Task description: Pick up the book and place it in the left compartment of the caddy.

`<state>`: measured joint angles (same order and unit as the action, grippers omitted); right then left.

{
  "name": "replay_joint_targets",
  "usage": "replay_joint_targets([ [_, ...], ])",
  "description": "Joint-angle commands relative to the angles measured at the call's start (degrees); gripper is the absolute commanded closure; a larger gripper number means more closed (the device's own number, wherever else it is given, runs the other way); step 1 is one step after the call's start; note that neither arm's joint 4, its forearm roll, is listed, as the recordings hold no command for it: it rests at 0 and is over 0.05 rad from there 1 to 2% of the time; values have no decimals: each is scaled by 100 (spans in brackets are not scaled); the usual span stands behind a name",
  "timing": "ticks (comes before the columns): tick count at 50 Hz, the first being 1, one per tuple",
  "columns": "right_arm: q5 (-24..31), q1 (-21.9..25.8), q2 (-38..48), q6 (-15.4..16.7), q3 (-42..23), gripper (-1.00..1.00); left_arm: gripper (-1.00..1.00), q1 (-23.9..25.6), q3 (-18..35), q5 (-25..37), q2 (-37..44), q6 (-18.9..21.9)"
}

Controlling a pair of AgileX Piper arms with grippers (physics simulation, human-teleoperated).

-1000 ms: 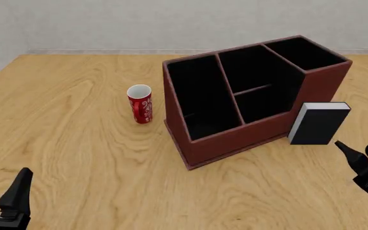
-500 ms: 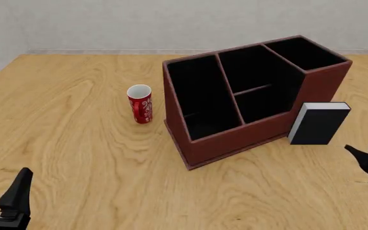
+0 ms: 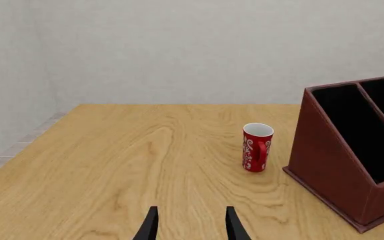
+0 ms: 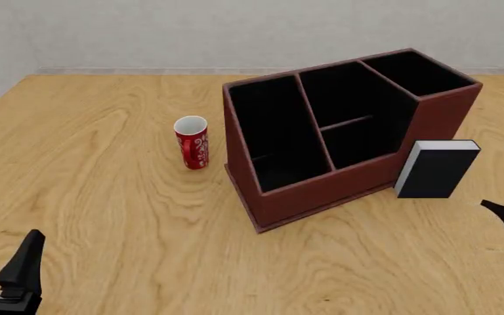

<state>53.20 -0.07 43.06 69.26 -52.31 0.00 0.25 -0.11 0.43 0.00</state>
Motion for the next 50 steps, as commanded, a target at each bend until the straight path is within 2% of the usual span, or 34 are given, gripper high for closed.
replay_joint_targets([
  [1, 279, -123, 270, 323, -307, -100, -100, 0, 0, 0, 0, 0],
  [5, 296, -144, 417, 357, -463, -100, -100, 0, 0, 0, 0, 0],
  [7, 250, -246, 463, 498, -413, -100, -100, 0, 0, 0, 0, 0],
  [11, 177, -289, 633, 578, -451, -100, -100, 0, 0, 0, 0, 0],
  [29, -226, -350, 1559, 708, -768, -100, -100, 0, 0, 0, 0, 0],
  [50, -655, -752, 2421, 1154, -1000, -100, -100, 0, 0, 0, 0, 0],
])
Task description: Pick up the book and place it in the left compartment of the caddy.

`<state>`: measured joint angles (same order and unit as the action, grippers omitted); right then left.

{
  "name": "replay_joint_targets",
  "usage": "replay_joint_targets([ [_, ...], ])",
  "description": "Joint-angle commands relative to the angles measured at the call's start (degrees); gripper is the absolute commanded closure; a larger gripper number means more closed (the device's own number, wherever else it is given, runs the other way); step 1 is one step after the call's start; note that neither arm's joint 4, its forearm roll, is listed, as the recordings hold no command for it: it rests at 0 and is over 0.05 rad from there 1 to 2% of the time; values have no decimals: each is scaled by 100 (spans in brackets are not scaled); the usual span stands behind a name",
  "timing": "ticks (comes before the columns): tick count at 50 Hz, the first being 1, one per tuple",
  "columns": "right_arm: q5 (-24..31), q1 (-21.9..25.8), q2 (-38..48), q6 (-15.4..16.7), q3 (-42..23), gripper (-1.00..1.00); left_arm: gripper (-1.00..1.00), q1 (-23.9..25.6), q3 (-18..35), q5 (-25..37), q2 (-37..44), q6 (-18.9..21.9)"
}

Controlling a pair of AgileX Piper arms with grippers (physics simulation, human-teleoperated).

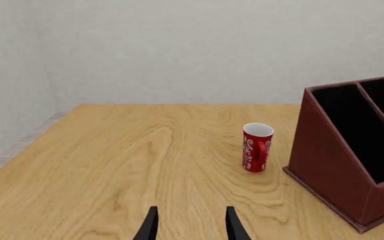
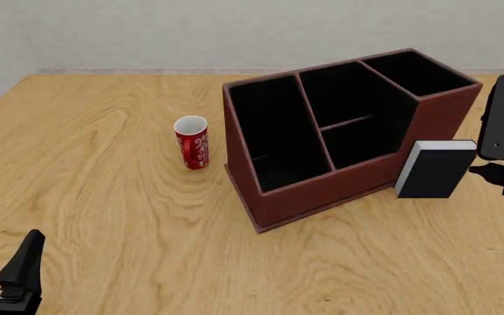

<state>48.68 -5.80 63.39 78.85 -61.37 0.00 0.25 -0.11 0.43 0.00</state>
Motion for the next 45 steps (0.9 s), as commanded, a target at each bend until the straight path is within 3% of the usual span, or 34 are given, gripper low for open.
replay_joint_targets([
  [1, -245, -198, 439, 213, -111, -100, -100, 0, 0, 0, 0, 0],
  [20, -568, -317, 966, 348, -301, -100, -100, 0, 0, 0, 0, 0],
  [45, -856, -185, 1608, 267, -558, -100, -100, 0, 0, 0, 0, 0],
])
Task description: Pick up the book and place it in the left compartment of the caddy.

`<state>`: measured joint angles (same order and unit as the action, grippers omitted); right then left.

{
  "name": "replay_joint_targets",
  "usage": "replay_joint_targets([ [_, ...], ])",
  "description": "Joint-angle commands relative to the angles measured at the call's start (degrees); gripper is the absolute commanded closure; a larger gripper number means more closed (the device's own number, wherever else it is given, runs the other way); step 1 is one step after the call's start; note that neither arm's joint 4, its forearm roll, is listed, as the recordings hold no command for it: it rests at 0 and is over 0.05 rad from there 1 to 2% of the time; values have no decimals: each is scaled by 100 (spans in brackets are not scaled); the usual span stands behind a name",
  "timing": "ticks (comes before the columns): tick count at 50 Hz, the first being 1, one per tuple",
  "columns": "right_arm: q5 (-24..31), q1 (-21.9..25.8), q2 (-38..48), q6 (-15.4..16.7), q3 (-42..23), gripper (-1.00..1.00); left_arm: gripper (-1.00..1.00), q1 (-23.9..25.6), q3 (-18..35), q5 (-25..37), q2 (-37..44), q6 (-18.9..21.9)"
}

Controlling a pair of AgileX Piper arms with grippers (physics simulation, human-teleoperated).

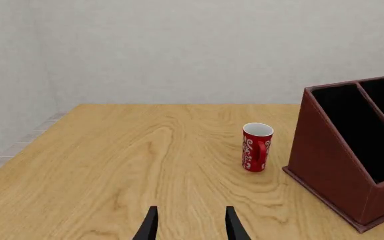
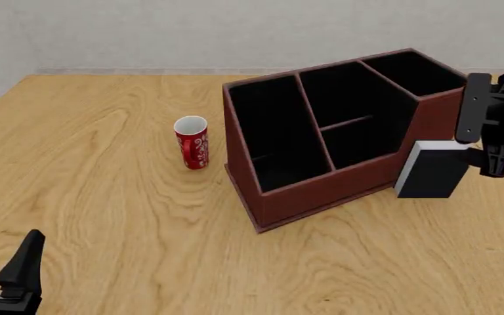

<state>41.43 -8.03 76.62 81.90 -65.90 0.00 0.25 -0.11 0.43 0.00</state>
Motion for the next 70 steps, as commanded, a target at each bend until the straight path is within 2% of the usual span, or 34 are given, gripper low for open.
replay_joint_targets([
  [1, -135, 59, 335, -76, -136, -100, -100, 0, 0, 0, 0, 0],
  [30, -454, 98, 816, -238, -34, -100, -100, 0, 0, 0, 0, 0],
  [48, -646, -76, 1108, -126, -58, -100, -100, 0, 0, 0, 0, 0],
  [70, -773, 24, 1370, -256, -61, -100, -100, 0, 0, 0, 0, 0],
])
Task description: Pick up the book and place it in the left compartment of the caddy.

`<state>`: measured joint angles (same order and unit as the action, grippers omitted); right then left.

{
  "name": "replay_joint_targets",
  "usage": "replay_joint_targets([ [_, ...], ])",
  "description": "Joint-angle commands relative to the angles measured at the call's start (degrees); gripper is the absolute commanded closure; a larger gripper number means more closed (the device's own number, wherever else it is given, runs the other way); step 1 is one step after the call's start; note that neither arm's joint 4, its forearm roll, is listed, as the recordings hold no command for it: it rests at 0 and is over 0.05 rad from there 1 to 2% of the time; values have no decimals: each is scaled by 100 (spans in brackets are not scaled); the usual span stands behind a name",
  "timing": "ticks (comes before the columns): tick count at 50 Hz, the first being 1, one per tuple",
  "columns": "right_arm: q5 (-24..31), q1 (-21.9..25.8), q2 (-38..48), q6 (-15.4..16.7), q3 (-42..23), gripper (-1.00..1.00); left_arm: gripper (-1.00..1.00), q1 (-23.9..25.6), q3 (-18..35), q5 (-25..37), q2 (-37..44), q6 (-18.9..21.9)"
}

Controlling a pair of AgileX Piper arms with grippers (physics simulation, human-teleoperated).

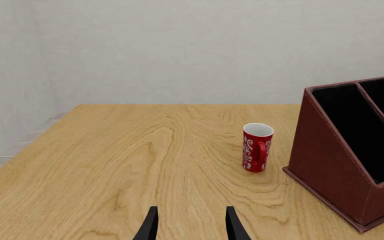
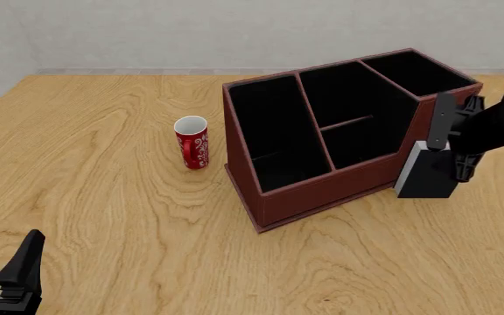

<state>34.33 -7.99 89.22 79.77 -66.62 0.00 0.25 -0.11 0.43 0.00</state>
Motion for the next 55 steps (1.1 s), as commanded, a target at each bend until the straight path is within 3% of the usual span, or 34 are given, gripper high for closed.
replay_joint_targets([
  [1, -82, 7, 123, -30, 29, -100, -100, 0, 0, 0, 0, 0],
  [34, -259, 24, 428, -213, 149, -100, -100, 0, 0, 0, 0, 0],
  [52, -13, 204, 233, -415, 398, -100, -100, 0, 0, 0, 0, 0],
  [53, -6, 208, 220, -424, 413, 100, -100, 0, 0, 0, 0, 0],
  [55, 38, 232, 174, -452, 463, 100, -100, 0, 0, 0, 0, 0],
])
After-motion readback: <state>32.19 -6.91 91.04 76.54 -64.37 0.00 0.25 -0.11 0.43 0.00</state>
